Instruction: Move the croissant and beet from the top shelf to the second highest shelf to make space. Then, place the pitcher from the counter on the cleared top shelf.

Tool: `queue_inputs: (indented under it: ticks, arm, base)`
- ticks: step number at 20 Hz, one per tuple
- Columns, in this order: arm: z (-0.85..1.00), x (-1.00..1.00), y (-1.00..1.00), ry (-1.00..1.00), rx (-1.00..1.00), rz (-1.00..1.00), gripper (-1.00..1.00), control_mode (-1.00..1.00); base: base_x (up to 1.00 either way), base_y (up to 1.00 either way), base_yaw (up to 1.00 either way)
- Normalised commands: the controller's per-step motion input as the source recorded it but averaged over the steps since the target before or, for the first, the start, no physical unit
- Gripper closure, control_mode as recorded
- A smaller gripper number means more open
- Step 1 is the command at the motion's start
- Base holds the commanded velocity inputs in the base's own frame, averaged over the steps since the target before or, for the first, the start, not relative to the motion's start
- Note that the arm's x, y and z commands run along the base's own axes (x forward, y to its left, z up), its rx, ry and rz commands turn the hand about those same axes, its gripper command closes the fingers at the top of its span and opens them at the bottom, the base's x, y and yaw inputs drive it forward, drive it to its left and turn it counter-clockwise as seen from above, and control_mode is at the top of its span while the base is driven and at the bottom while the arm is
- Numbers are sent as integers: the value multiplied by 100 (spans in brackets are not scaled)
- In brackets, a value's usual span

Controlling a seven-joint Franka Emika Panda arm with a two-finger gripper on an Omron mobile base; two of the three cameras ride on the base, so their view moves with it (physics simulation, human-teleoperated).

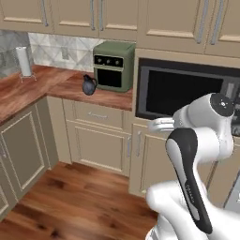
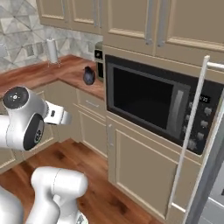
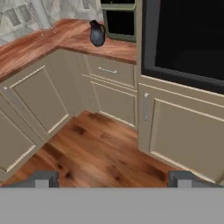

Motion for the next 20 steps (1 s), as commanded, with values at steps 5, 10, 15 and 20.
queue_inputs:
  ticks: [5,10,15,20]
  arm:
    - [0,0,0,0,0,0,-100,100]
    - [0,0,0,0,0,0,-100,100]
    - [0,0,0,0,0,0,-100,100]
    - [0,0,0,0,0,0,-100,100]
  base:
    - [100,47,0]
    - [100,37,-1]
    - [100,36,-2]
    - [90,35,-3]
